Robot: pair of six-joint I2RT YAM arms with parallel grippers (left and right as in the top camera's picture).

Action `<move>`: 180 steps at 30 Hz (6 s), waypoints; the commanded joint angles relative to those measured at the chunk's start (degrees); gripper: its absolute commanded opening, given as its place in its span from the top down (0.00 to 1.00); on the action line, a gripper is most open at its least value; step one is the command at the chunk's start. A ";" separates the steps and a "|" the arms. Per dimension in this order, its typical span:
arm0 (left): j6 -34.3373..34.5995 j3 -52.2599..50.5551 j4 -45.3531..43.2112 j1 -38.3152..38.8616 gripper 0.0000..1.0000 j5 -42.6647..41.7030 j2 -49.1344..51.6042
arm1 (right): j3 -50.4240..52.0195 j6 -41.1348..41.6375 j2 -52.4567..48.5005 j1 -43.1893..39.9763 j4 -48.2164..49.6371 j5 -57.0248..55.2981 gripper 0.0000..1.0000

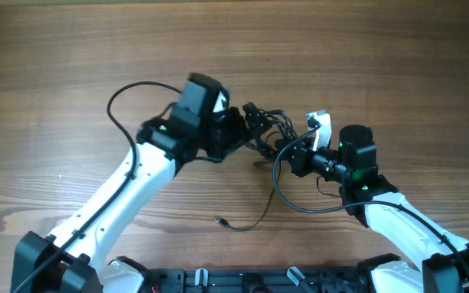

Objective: Untangle cables

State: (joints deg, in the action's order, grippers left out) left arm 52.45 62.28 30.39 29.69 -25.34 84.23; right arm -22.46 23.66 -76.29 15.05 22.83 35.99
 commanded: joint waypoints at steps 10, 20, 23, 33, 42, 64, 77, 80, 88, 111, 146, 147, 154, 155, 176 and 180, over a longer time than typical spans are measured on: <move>6.97 0.63 -1.31 3.41 0.62 9.01 12.17 | -0.35 -1.03 -0.33 -0.13 0.33 2.69 0.95; 0.17 0.85 -0.04 -6.78 0.96 0.83 6.56 | -0.35 -3.93 -0.33 -0.13 -10.08 -16.11 0.95; -3.32 0.85 -0.35 -13.00 0.96 -4.61 1.86 | -0.35 1.70 -0.33 -0.13 -12.26 -23.54 0.95; -11.76 0.68 5.05 -30.73 0.96 -17.75 -1.40 | -0.35 6.56 -0.33 -0.13 -7.76 -17.27 0.95; -11.76 0.68 7.17 -28.33 0.00 -13.40 0.22 | -0.35 3.34 -0.33 -0.17 -4.39 -15.28 0.95; -4.66 1.49 -3.98 -11.89 0.96 -22.49 6.80 | -0.35 3.91 -0.22 -7.78 -11.58 -11.93 0.95; -16.06 1.49 8.55 -18.38 0.00 -3.26 -4.57 | -0.35 19.10 5.16 -8.92 0.66 14.84 0.95; -32.22 1.49 5.27 -16.96 0.00 -16.11 -4.57 | -0.35 15.43 5.16 -8.92 3.74 24.76 0.95; -58.01 1.49 5.25 -7.26 0.00 -22.23 -4.57 | -0.35 26.56 5.16 -8.92 5.49 32.61 0.95; -22.25 1.51 0.66 -9.57 0.96 5.95 -6.47 | -0.33 15.85 5.16 -8.74 0.35 19.26 0.34; -26.51 1.49 9.31 -8.87 0.51 9.05 -15.87 | -1.01 13.55 8.44 14.45 -10.71 -48.26 0.03; -26.56 1.49 6.25 -7.80 0.46 6.29 -12.59 | -1.01 12.90 10.32 14.45 -11.82 -47.63 0.03; -21.73 1.51 4.39 -15.82 0.00 6.97 -7.43 | -1.75 0.92 16.50 14.69 -12.92 -13.70 0.17; -19.23 1.49 4.74 -18.56 0.00 6.95 -8.48 | -2.45 0.90 15.08 14.84 -12.90 -12.11 0.19; -15.26 1.49 29.90 -26.49 0.10 4.13 -10.56 | -20.90 -5.57 -23.82 28.65 -1.62 -10.69 0.73; -11.89 0.81 30.36 -23.41 0.13 4.13 -10.56 | -20.90 -4.68 -24.11 28.65 -1.38 -10.75 0.90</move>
State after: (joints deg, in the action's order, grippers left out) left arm 37.52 63.59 60.51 4.01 -20.45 73.82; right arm -42.50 17.43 -99.50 43.42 21.02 26.26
